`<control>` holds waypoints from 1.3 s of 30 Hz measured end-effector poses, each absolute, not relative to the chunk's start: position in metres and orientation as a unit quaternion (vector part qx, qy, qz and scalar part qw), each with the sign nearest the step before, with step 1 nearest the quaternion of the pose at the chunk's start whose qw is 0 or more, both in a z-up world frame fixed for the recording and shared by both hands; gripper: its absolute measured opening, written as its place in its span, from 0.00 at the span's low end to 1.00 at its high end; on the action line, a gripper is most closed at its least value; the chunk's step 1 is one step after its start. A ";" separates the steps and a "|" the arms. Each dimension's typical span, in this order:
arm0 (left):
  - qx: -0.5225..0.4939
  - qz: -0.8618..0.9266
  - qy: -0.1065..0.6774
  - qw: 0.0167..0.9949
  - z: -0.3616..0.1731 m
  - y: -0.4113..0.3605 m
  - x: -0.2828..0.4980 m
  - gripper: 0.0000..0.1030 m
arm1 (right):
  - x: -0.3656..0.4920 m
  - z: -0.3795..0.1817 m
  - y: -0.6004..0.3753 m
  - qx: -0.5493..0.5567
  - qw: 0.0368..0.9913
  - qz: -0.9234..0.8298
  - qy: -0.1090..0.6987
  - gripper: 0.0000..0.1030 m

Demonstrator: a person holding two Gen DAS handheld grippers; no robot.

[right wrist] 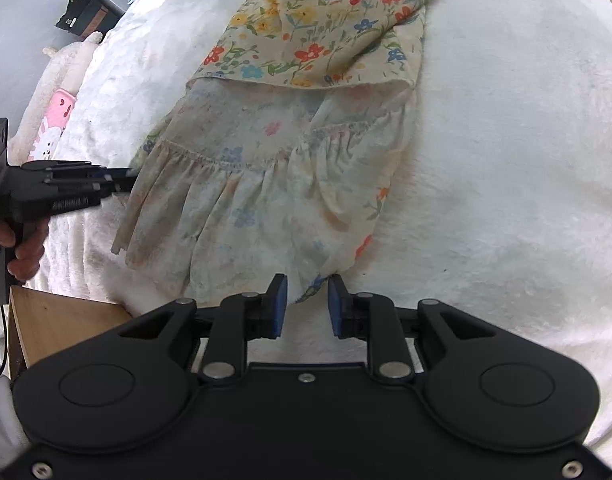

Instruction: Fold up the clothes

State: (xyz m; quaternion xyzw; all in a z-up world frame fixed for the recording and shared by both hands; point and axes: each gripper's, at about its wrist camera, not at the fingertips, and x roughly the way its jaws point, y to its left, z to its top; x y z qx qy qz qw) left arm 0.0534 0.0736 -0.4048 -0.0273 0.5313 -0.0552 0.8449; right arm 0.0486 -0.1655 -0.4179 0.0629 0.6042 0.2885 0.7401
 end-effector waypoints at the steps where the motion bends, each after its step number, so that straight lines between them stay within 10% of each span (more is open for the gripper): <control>1: -0.033 -0.035 0.519 0.853 -0.400 0.079 0.053 0.02 | 0.049 -0.417 -0.168 0.065 0.743 0.285 0.602 0.06; 30: -0.005 0.026 0.467 0.884 -0.322 0.093 0.056 0.01 | 0.068 -0.307 -0.243 -0.048 0.824 0.209 0.525 0.01; 34: 0.077 -0.006 0.465 0.882 -0.347 0.060 0.034 0.01 | 0.067 -0.355 -0.223 -0.063 0.797 0.229 0.555 0.36; 39: 0.125 -0.055 0.430 0.892 -0.344 0.038 0.023 0.01 | 0.077 -0.401 -0.223 -0.021 0.798 0.204 0.567 0.38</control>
